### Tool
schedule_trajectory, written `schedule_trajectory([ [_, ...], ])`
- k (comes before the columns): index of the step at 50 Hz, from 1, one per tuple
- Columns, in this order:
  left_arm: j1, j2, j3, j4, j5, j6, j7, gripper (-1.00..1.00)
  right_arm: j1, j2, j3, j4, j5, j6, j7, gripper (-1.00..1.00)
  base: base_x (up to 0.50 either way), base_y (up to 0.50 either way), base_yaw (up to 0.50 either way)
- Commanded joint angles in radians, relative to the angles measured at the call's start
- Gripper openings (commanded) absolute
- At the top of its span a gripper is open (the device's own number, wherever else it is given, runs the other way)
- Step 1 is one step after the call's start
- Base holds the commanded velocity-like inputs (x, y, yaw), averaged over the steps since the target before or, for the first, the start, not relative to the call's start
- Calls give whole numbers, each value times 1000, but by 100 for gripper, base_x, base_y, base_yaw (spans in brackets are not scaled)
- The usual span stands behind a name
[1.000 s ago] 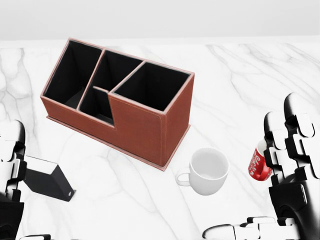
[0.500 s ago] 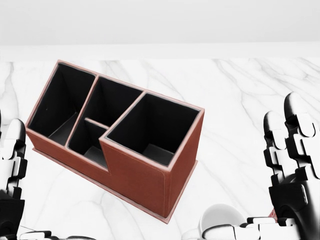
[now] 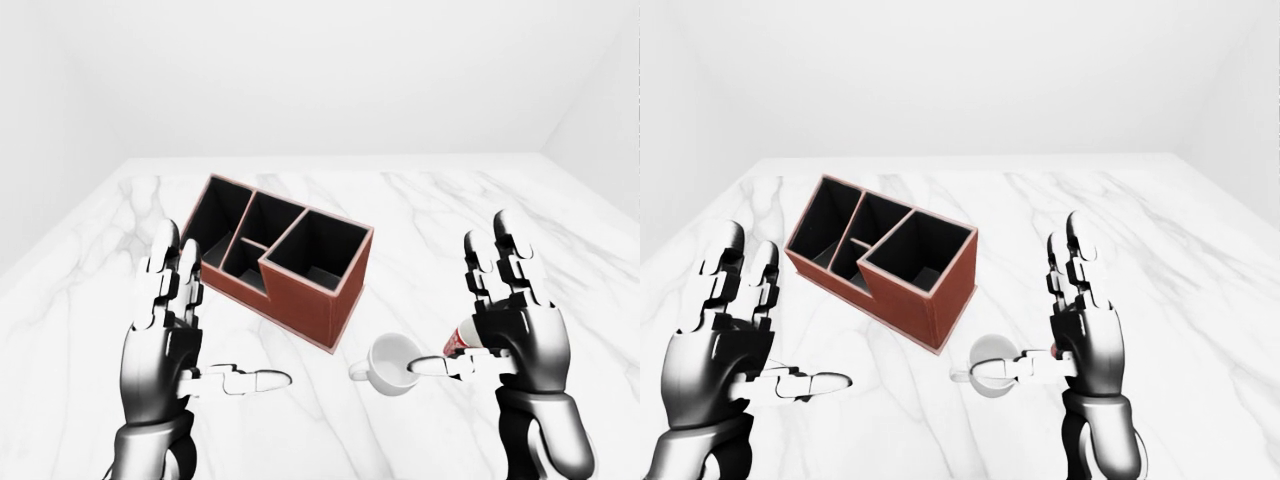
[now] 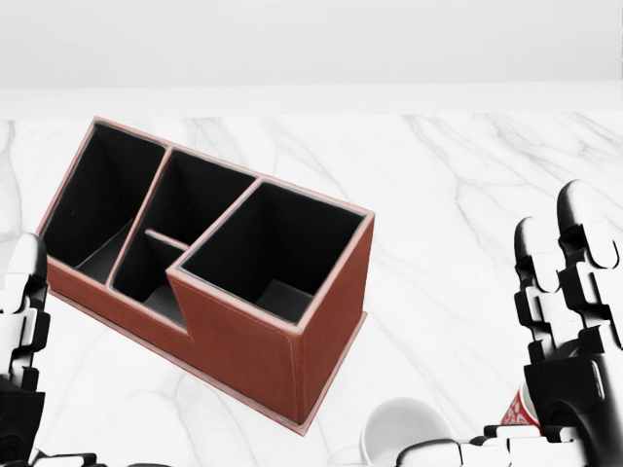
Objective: Pick up the red mug and place it to the right of the caddy.
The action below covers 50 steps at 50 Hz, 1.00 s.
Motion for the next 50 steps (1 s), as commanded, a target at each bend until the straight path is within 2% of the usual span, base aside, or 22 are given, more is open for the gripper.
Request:
schedule_trajectory([
  [1,-7,-2,-7,12,3,0,3,100,-1,-2,-6,-3,14,0,-1,98,0,0,0],
  [12,-8,-4,9,15,2,0,-3,100,13,-9,-19,-35,24,0,9,98,0,0,0],
  [16,-14,-5,12,17,-10,0,-13,100,-28,-19,-108,-119,85,0,61,98,0,0,0],
  [18,-13,-6,10,32,-7,0,-11,100,-41,-56,-125,-166,49,0,116,98,0,0,0],
  [20,-12,-6,12,28,-12,0,-12,100,-79,-63,-173,-190,30,0,157,98,0,0,0],
  [24,-7,-6,13,16,-10,0,-13,100,-200,-129,-352,-241,93,0,222,99,0,0,0],
  [25,-10,-6,10,23,-6,0,-12,100,-249,-163,-426,-241,124,0,239,98,0,0,0],
  [30,-5,-4,-2,20,0,0,-8,100,-308,-212,-485,-184,82,0,293,99,0,0,0],
  [40,3,2,-11,12,3,0,-4,100,-414,-314,-502,-109,24,0,343,99,0,0,0],
  [44,5,1,-11,16,5,0,-3,100,-482,-376,-493,-55,6,0,342,99,0,0,0],
  [46,5,2,-11,7,6,0,-3,100,-473,-404,-472,-35,-26,0,355,99,0,0,0],
  [50,-2,1,-13,13,9,0,0,100,-496,-422,-450,-17,-78,0,382,98,0,0,0],
])
